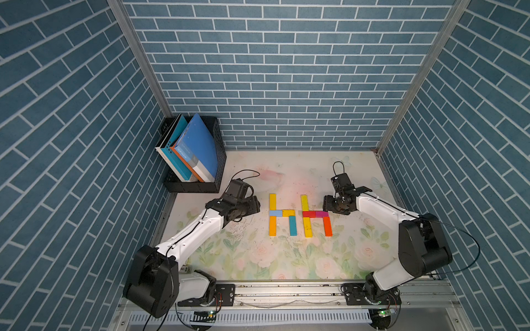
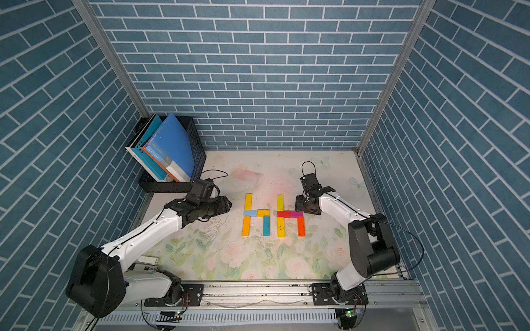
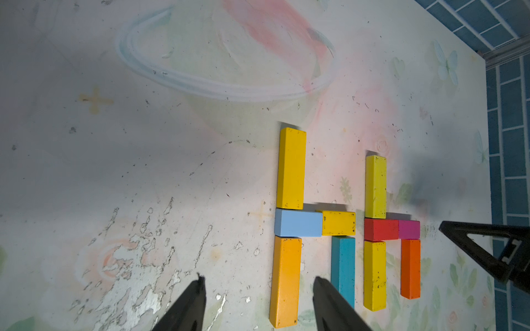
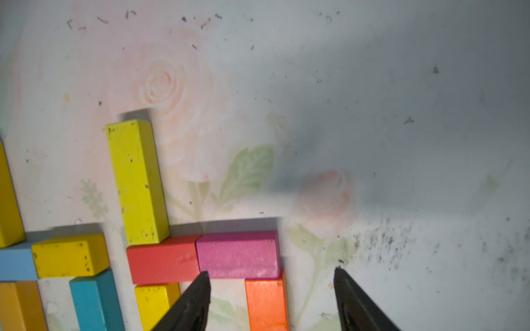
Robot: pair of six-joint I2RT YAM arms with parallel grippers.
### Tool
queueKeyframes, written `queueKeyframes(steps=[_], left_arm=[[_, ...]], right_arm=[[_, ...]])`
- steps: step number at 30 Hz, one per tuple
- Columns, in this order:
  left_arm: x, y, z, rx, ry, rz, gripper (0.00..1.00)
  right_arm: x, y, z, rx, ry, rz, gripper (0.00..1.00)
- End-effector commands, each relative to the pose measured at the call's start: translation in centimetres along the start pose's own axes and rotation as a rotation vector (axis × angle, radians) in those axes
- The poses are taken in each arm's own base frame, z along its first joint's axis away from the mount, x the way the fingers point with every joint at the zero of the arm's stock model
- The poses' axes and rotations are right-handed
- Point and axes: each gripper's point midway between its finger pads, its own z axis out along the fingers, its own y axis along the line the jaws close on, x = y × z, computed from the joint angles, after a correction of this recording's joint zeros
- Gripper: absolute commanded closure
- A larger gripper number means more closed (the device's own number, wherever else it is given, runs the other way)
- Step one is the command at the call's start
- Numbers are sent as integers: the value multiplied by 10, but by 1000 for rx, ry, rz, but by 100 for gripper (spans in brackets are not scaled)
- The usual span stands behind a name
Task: Assemble the letter h with building blocks
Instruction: Adjust the building block at the center of the board.
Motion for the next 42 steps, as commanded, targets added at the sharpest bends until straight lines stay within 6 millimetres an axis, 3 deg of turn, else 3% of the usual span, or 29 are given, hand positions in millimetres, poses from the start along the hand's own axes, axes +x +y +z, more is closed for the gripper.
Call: queueKeyframes(steps=[1, 7, 26, 28, 42], left_arm=[[-8, -7, -7, 10, -23, 16, 35], [-7, -7, -5, 8, -19, 13, 35], [-3, -4, -4, 3, -13, 13, 35], [-4, -4, -5, 3, -15, 12, 35], [-1, -2, -3, 2, -9, 11, 35]], right_arm=[[32, 1, 5, -4, 76, 0, 32], [54, -2, 20, 0, 133, -14, 37], [61, -1, 34, 8, 162, -40, 59], [61, -2, 35, 11, 165, -43, 65], [67, -1, 39, 29, 190, -92, 68]])
